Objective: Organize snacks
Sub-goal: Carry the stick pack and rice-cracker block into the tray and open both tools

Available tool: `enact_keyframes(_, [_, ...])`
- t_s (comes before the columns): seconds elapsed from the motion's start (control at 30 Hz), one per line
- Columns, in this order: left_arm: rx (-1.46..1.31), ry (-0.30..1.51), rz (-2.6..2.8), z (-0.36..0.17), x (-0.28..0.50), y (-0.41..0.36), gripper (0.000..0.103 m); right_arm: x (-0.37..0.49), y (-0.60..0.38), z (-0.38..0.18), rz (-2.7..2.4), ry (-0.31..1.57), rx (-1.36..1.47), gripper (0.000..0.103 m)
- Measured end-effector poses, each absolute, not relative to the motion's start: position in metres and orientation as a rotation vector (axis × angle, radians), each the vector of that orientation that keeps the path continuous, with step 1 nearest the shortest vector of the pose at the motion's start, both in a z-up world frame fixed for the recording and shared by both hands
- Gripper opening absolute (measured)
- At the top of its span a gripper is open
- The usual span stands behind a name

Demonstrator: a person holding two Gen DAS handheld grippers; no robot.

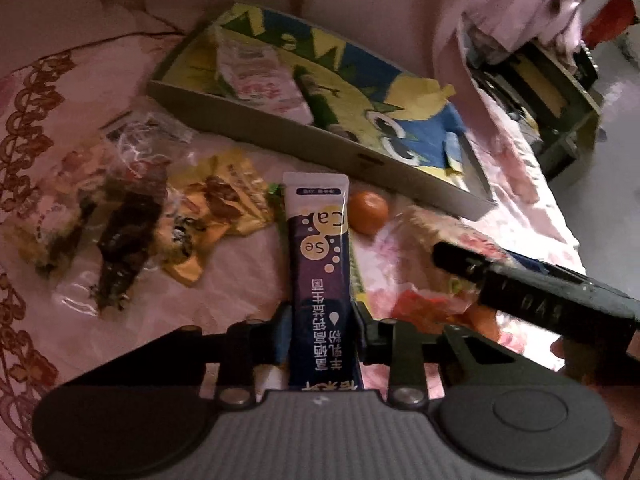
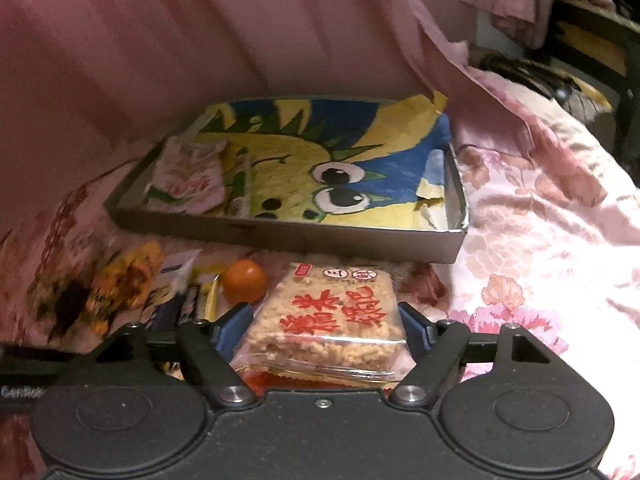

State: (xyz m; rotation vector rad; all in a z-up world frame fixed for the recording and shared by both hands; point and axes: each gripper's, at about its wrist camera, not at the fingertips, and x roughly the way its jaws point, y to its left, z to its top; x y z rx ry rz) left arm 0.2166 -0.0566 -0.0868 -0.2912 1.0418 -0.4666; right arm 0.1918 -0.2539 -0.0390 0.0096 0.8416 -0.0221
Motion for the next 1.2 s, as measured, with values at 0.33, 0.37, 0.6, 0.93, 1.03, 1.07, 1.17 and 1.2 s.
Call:
enact_keyframes(0.33, [-0.247,0.977,-0.447,-0.076,0.212,-0.058,0.034,0.170,-0.224,-0.028,0.030,0.751,-0.261,0.076])
enact_keyframes(0.37, [-0.231,0.966,-0.445,-0.074,0.211,-0.059,0.034,0.168,-0.219,-0.028,0.029,0.730,-0.315,0.076])
enact_keyframes(0.6, [-0.277,0.899,-0.449,-0.062,0.211,-0.050,0.034,0.161,-0.204,-0.022,0.036,0.597,-0.467,0.076])
enact_keyframes(0.93, [-0.375,0.676,-0.361,-0.018,0.283,-0.042,0.034,0.193,-0.227,-0.001,-0.006,0.405,-0.328,0.076])
enact_keyframes(1.03, [-0.388,0.627,-0.309,-0.016,0.310,-0.038,0.034,0.213,-0.231,-0.002,-0.011,0.419,-0.283,0.076])
enact_keyframes(1.07, [-0.401,0.621,-0.295,-0.018,0.319,-0.036,0.034,0.221,-0.232,-0.003,-0.009,0.420,-0.273,0.076])
enact_keyframes(1.17, [-0.422,0.604,-0.278,-0.025,0.334,-0.032,0.034,0.243,-0.230,-0.007,-0.002,0.426,-0.257,0.076])
enact_keyframes(1.2, [-0.427,0.598,-0.274,-0.028,0.339,-0.031,0.034,0.250,-0.229,-0.009,-0.002,0.426,-0.254,0.076])
